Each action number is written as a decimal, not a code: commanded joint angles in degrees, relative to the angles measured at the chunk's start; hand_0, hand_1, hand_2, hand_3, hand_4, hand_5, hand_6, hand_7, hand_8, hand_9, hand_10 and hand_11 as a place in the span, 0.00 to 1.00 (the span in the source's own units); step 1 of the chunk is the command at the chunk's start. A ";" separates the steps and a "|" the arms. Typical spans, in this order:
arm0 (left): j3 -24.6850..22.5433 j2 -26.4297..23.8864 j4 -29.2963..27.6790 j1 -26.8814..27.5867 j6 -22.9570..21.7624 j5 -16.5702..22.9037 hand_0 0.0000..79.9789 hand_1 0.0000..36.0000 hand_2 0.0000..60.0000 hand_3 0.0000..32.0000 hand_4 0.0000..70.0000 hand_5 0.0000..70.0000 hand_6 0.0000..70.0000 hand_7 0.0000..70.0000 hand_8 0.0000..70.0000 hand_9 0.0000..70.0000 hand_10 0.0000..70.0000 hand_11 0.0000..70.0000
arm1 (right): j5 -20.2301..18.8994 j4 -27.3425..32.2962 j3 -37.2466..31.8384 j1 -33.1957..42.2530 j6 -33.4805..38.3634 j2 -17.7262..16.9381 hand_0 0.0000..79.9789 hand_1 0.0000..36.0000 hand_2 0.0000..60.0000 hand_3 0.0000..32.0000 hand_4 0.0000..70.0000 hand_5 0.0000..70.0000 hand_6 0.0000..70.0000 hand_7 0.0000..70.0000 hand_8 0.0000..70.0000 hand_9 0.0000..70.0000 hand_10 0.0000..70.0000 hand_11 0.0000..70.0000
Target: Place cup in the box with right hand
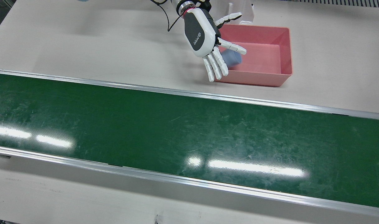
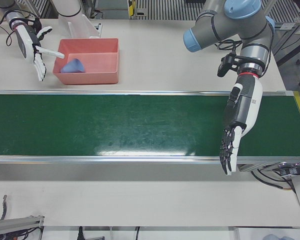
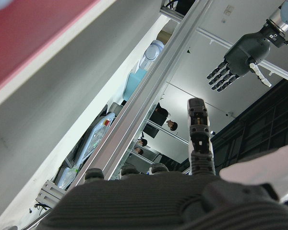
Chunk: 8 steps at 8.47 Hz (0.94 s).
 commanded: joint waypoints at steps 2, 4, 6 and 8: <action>0.00 0.00 0.03 0.00 0.00 0.00 0.00 0.00 0.00 0.00 0.00 0.00 0.00 0.00 0.00 0.00 0.00 0.00 | -0.34 -0.26 2.68 1.12 0.29 -0.55 0.00 0.00 0.11 0.80 0.14 0.00 0.00 0.08 0.00 0.00 0.00 0.00; 0.00 0.00 0.03 0.00 0.00 0.00 0.00 0.00 0.00 0.00 0.00 0.00 0.00 0.00 0.00 0.00 0.00 0.00 | -6.97 -0.18 4.72 8.64 1.51 -0.55 0.24 0.00 0.00 0.68 0.35 0.00 0.00 0.11 0.00 0.00 0.00 0.00; 0.00 0.00 -0.06 0.00 0.00 0.00 0.00 0.00 0.00 0.00 0.00 0.00 0.00 0.00 0.00 0.00 0.00 0.00 | -10.52 -0.44 5.59 14.90 10.60 -4.38 0.50 0.00 0.00 0.52 0.42 0.00 0.00 0.11 0.00 0.00 0.00 0.00; 0.00 0.00 -0.06 0.00 0.00 0.00 0.00 0.00 0.00 0.00 0.00 0.00 0.00 0.00 0.00 0.00 0.00 0.00 | -11.41 -0.79 10.58 21.92 18.19 -15.00 0.54 0.00 0.00 0.51 0.43 0.00 0.00 0.14 0.00 0.01 0.00 0.00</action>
